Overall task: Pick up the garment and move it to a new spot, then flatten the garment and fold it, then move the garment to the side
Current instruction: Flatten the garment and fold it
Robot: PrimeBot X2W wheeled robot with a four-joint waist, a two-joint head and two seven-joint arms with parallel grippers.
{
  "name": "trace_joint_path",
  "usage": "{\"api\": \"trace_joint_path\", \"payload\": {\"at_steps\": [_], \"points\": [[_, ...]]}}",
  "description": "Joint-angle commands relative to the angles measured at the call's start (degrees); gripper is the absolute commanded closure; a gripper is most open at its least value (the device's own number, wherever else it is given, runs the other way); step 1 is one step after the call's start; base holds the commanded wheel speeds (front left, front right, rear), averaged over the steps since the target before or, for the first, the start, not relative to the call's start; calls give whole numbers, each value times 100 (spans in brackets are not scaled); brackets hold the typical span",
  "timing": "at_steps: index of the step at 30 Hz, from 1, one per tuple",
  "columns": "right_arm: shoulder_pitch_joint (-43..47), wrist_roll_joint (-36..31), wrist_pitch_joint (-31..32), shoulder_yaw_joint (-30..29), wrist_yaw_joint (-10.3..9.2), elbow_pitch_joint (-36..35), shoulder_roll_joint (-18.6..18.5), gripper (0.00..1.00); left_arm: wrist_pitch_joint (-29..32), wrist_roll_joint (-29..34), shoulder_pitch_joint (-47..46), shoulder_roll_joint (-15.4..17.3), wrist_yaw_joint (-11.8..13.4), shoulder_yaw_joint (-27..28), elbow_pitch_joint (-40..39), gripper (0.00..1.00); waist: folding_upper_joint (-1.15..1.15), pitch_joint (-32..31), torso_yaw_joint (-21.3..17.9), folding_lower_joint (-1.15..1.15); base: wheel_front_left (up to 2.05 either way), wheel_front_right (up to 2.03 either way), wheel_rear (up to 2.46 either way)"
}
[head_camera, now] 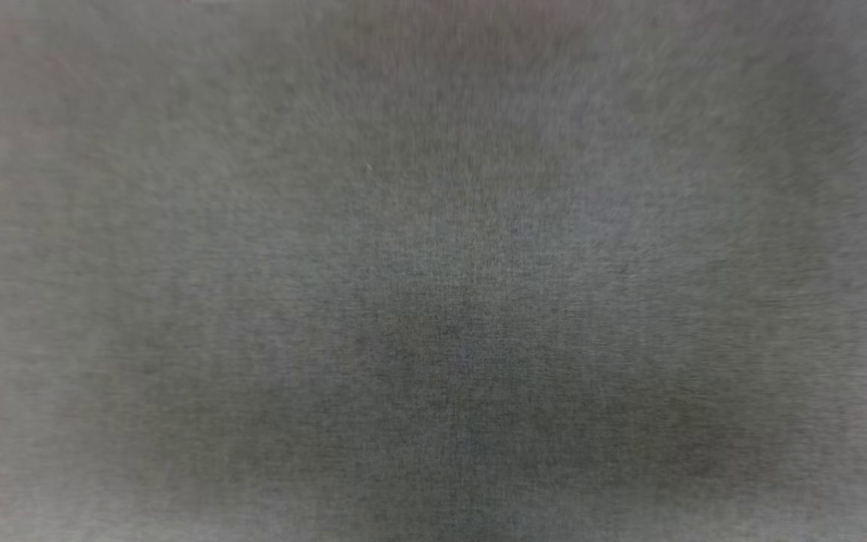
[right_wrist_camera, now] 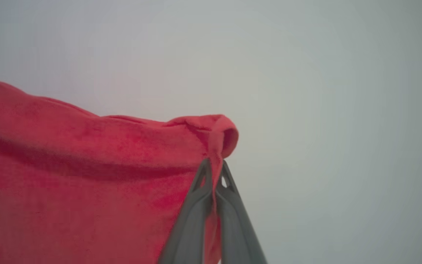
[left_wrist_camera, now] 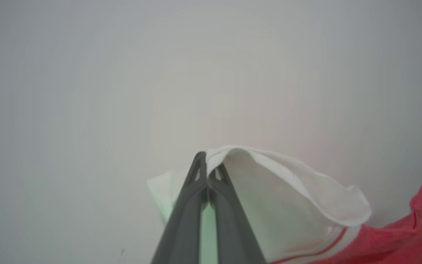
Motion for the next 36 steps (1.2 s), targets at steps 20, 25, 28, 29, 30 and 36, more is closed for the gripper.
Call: {"api": "trace_joint_path", "payload": {"at_steps": [20, 25, 28, 29, 30, 36], "points": [[2024, 915, -271, 1019, -6, 1483, -149, 100, 809, -1398, 3607, 530, -132, -1297, -1199, 100, 0, -498, 589, 0, 0, 0, 0], [2982, 1780, -99, 1528, -7, 1005, -472, 100, 1461, -1870, 4701, 1092, -32, -1524, -2156, 100, 0, -1079, 576, 0, 0, 0, 0], [3690, 2330, 136, 1849, -6, 490, -757, 100, 1794, -2167, 5422, 1511, 291, -1629, -3005, 100, 0, -1375, 546, 0, 0, 0, 0], [3921, 2487, 226, 1954, -7, 286, -891, 100, 1871, -2280, 5678, 1650, 447, -1648, -3339, 100, 0, -1451, 536, 0, 0, 0, 0], [4156, 2666, 309, 2017, -7, 92, -1020, 100, 1927, -2379, 5928, 1771, 614, -1666, -3646, 100, 0, -1527, 532, 0, 0, 0, 0], [5689, 3432, 800, 2146, -7, -1239, -1814, 100, 2011, -2856, 7377, 2503, 1662, -1912, -5533, 100, 0, -1857, 521, 0, 0, 0, 0]]}}
